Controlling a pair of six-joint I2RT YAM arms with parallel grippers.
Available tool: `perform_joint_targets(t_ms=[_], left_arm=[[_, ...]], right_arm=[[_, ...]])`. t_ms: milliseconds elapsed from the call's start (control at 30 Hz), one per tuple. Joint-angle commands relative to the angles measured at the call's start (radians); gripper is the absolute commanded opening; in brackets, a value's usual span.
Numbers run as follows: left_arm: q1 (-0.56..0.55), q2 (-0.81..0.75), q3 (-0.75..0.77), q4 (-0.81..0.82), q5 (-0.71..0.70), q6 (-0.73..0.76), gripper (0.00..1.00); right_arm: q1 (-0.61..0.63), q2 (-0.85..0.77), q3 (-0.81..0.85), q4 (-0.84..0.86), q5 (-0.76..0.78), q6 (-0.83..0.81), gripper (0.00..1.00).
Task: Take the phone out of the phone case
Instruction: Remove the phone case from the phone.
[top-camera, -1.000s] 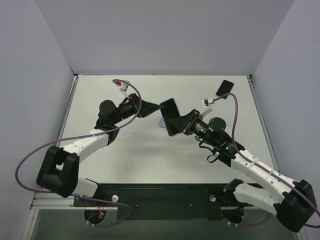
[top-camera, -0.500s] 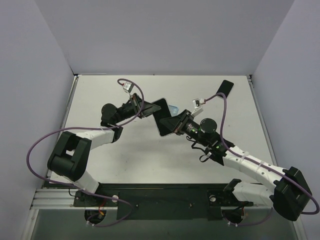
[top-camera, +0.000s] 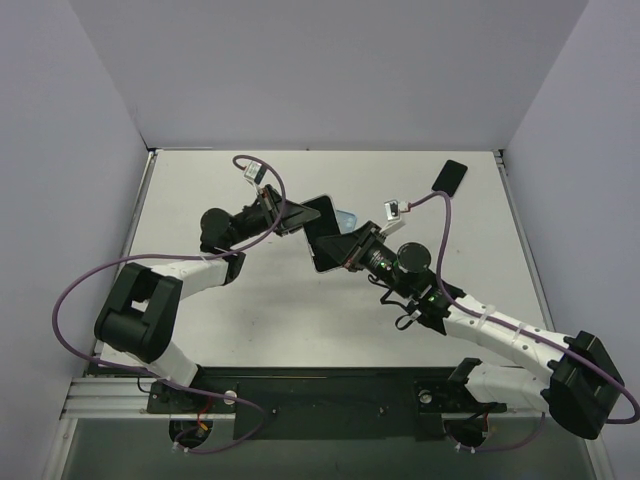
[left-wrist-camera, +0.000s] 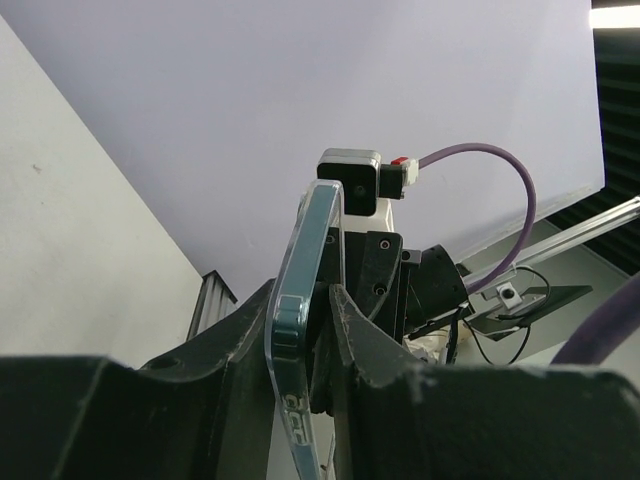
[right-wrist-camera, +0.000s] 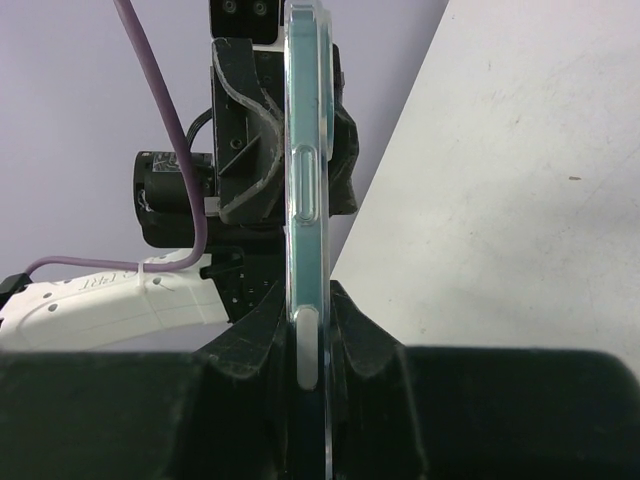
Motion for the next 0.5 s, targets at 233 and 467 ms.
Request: perform_joint_targets(t_ms=[233, 467], left_arm=[[-0.047, -0.057, 0.048, 0.348, 0.064, 0.046, 0.41], [-0.041, -0.048, 0.054, 0.348, 0.067, 0.037, 0.33]], right_arm=[[0.022, 0.026, 0.005, 0.163, -0.041, 0.0, 0.0], [0.022, -0.012, -0.034, 0.145, -0.013, -0.001, 0.0]])
